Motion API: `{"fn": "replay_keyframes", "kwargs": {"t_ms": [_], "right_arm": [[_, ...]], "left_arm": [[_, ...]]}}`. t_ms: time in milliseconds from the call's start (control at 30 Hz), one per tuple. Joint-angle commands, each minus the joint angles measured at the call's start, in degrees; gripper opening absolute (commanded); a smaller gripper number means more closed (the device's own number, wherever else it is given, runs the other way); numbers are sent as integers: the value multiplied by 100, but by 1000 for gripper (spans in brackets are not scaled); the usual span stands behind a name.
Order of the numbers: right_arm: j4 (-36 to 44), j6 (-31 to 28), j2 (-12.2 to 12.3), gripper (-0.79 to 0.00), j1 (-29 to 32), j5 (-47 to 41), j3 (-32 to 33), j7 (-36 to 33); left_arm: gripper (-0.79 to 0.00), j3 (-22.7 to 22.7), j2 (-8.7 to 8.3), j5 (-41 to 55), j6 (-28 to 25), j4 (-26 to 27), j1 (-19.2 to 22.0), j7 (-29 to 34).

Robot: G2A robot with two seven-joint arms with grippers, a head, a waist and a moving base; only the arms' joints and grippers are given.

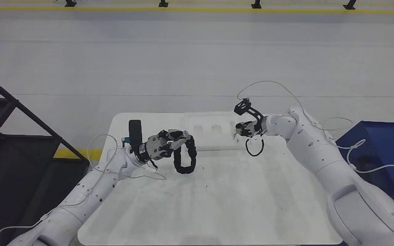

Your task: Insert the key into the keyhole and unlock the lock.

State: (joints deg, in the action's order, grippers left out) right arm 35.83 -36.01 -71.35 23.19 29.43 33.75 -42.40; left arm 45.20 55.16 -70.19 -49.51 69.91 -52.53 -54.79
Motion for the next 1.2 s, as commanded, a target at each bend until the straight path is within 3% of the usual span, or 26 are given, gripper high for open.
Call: {"fn": "replay_keyframes", "kwargs": {"t_ms": [0,500,1167], "right_arm": [[-79,57,-35,-785,-18,22,-8,46],[-1,506,-56,-785,44,153,157,73],[111,361,-25,-785,118,75,241,160]], "left_arm": [[-785,0,0,0,0,0,0,0],[-785,0,0,0,0,0,0,0],[-785,0,0,0,0,0,0,0]]}}
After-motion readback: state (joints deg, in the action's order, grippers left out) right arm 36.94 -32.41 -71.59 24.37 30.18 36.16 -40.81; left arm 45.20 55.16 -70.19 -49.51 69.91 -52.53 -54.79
